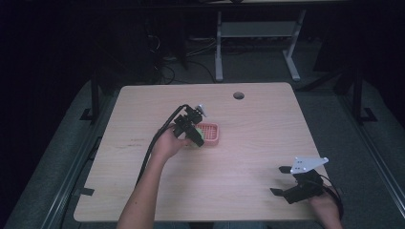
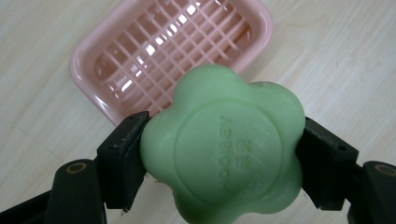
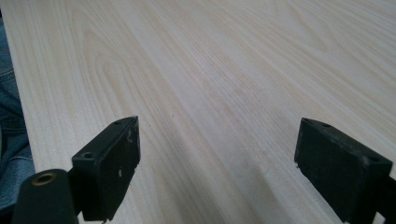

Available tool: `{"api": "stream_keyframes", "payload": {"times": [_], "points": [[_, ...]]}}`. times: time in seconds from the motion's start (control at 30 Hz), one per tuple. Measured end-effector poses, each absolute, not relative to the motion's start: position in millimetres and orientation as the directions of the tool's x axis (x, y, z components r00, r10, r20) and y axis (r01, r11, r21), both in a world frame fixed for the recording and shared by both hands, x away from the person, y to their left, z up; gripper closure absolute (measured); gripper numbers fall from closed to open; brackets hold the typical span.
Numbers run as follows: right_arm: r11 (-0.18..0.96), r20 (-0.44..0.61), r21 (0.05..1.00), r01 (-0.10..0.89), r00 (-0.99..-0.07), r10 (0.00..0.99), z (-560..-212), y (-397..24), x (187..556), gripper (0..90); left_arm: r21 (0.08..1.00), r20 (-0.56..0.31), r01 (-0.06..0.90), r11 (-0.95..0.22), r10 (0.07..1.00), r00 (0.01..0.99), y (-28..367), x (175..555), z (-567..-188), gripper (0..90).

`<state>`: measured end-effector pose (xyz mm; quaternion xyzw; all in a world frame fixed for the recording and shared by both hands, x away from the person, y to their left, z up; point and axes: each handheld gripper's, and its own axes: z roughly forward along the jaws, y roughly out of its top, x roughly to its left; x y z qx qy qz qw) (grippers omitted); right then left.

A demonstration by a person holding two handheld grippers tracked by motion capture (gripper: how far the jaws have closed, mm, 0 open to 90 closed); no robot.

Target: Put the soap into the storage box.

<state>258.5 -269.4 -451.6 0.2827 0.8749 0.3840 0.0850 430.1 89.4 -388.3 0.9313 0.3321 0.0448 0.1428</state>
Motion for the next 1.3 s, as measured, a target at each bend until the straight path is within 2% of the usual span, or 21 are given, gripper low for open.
{"api": "stream_keyframes", "payload": {"times": [0.23,0.47,1.3], "points": [[0.542,0.070,0.722,0.430,-0.825,0.561,-451.6,-270.3,258.5,13.8,0.315,-0.024,0.603,-0.733,0.629,0.777,77.7,438.9,-385.1,26.4],[0.536,0.073,0.726,0.432,-0.823,0.563,-451.2,-271.5,258.1,13.7,0.295,-0.015,0.601,-0.742,0.626,0.780,67.9,451.5,-387.5,26.4],[0.534,0.070,0.731,0.426,-0.824,0.562,-450.7,-272.4,258.0,13.8,0.258,-0.072,0.681,-0.685,0.689,0.721,57.5,483.5,-411.8,26.4]]}}
